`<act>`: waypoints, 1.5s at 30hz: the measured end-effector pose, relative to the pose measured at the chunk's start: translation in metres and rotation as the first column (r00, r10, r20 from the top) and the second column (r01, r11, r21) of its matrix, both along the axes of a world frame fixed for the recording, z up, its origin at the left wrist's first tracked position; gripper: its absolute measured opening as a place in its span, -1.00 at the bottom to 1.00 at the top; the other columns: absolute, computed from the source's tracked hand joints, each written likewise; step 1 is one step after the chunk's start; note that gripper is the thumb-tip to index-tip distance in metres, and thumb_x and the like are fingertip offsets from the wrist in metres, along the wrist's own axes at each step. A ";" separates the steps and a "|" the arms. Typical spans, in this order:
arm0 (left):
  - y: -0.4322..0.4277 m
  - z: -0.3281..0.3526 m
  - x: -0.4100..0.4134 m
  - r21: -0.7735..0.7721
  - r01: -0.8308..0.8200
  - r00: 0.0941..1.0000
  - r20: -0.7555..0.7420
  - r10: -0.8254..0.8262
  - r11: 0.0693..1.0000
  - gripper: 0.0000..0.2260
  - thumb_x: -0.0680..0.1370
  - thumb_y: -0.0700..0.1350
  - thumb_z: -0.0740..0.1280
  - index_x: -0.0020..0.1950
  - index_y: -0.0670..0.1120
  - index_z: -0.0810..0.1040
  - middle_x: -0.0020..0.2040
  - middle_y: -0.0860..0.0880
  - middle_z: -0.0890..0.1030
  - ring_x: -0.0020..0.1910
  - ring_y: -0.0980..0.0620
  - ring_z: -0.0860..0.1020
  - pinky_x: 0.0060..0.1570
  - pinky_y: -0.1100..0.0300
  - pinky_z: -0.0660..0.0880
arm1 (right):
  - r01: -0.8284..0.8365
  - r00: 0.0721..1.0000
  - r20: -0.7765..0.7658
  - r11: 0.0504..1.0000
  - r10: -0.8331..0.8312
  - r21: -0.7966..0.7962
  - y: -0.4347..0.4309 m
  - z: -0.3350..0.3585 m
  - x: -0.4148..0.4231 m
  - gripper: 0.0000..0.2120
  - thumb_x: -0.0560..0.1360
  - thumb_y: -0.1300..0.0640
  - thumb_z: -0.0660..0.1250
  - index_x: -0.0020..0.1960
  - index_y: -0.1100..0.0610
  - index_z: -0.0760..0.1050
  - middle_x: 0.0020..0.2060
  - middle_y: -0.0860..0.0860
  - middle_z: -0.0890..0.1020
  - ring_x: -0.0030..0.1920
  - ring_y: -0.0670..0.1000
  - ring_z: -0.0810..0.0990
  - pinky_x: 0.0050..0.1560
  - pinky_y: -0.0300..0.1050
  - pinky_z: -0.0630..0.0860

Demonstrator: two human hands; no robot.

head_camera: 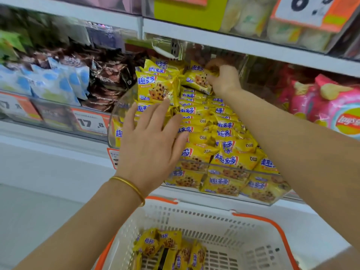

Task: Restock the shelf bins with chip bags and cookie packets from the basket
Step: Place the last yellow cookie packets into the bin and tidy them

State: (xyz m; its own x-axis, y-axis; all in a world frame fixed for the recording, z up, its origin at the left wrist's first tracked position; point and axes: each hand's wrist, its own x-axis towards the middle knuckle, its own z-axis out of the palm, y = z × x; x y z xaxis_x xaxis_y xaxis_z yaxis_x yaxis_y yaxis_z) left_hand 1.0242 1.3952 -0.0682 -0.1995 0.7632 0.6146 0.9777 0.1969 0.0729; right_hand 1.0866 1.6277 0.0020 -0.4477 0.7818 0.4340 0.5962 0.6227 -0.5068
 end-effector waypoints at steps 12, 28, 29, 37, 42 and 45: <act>0.001 -0.002 -0.004 0.036 0.026 1.000 -0.016 -0.026 0.999 -0.60 0.61 0.10 0.03 0.19 -0.06 0.56 0.31 -0.13 0.49 0.28 -0.15 0.45 0.34 -0.19 0.21 | -0.097 0.964 0.259 0.989 0.066 0.111 0.003 -0.001 -0.006 -0.64 0.55 0.21 0.27 0.34 0.13 0.39 0.26 0.12 0.51 0.27 0.15 0.46 0.25 -0.05 0.39; -0.068 -0.086 0.089 -0.288 0.435 0.896 0.041 -0.443 0.853 -0.78 0.52 -0.15 0.20 0.05 -0.17 0.58 0.15 -0.18 0.55 0.05 -0.21 0.52 -0.21 -0.06 0.53 | -0.096 0.806 0.341 0.674 0.485 -0.732 -0.194 -0.200 0.203 -0.83 0.59 0.22 0.22 0.15 0.17 0.50 -0.10 0.02 0.57 -0.27 -0.04 0.58 -0.32 -0.28 0.54; -0.067 -0.094 0.092 -0.339 0.430 0.896 0.051 -0.440 0.837 -0.76 0.52 -0.13 0.18 0.06 -0.16 0.58 0.16 -0.18 0.56 0.07 -0.21 0.53 -0.21 -0.05 0.53 | -0.027 0.720 0.469 0.696 0.511 -0.717 -0.186 -0.242 0.206 -0.78 0.59 0.21 0.21 0.22 0.19 0.47 -0.03 0.04 0.57 -0.20 -0.01 0.57 -0.25 -0.30 0.53; -0.058 -0.129 0.103 -0.480 0.415 0.903 0.109 -0.417 0.773 -0.68 0.52 -0.10 0.09 0.03 -0.18 0.59 0.16 -0.21 0.56 0.07 -0.24 0.55 -0.24 -0.08 0.58 | -0.003 0.345 0.676 0.721 0.651 -0.693 -0.212 -0.419 0.249 -0.21 0.45 0.18 0.41 0.52 0.10 0.02 0.40 0.16 0.30 0.32 0.23 0.37 0.22 0.15 0.44; -0.056 -0.131 0.097 -0.514 0.393 0.916 0.140 -0.377 0.763 -0.66 0.51 -0.08 0.08 0.03 -0.17 0.60 0.13 -0.20 0.57 0.03 -0.22 0.56 -0.28 -0.04 0.56 | -0.039 0.321 0.802 0.853 0.504 -0.521 -0.244 -0.435 0.245 -0.29 0.44 0.25 0.37 0.48 0.18 0.09 0.34 0.20 0.36 0.31 0.23 0.38 0.21 0.17 0.39; -0.057 -0.134 0.095 -0.541 0.389 0.919 0.177 -0.352 0.746 -0.66 0.50 -0.07 0.07 0.03 -0.14 0.59 0.13 -0.17 0.56 0.03 -0.20 0.56 -0.30 -0.04 0.58 | 0.012 0.365 0.753 0.806 0.547 -0.592 -0.238 -0.438 0.246 -0.52 0.46 0.32 0.33 0.33 0.19 0.30 0.25 0.17 0.37 0.13 0.19 0.51 0.05 0.05 0.48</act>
